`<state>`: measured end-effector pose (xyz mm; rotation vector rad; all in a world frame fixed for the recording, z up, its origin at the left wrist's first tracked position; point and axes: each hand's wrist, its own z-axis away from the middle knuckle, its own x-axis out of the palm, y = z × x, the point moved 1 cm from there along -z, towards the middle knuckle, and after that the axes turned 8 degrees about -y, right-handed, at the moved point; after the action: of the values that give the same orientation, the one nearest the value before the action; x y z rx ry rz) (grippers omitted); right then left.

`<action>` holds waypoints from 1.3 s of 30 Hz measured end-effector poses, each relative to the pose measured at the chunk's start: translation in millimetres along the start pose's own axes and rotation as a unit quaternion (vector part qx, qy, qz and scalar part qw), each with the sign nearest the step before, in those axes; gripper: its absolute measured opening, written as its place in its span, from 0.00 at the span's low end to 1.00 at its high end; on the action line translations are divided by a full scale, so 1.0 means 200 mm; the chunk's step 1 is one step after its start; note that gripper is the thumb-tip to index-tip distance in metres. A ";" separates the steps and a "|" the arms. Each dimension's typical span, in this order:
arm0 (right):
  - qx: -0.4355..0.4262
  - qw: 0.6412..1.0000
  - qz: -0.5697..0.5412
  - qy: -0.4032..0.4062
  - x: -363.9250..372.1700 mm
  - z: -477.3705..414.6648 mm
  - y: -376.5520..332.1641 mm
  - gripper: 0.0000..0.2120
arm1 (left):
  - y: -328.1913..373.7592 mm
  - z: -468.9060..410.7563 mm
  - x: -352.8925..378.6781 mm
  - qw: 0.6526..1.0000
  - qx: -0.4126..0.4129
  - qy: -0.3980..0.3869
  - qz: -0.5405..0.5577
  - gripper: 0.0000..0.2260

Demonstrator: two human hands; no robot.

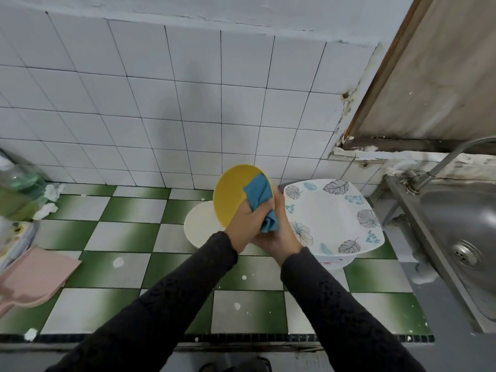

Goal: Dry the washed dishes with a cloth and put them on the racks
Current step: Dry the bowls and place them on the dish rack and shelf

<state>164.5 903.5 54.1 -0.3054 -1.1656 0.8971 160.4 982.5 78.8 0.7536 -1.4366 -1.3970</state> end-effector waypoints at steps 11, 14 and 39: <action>0.047 0.994 -0.067 -0.072 -0.07 -0.02 0.00 0.43 | -0.04 -0.09 -0.35 0.618 0.046 -0.052 -0.783 0.28; 0.035 0.997 -0.038 -0.060 -0.05 -0.02 -0.04 0.43 | -0.02 -0.07 -0.34 0.651 0.071 -0.073 -0.752 0.32; 0.091 0.993 0.045 -0.063 -0.17 0.02 -0.18 0.38 | -0.04 0.05 -0.29 0.815 0.139 -0.147 -0.542 0.10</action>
<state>173.6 853.9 56.3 -0.1561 -1.1846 1.1078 169.5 1038.3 59.9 1.7955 -1.4995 -2.2405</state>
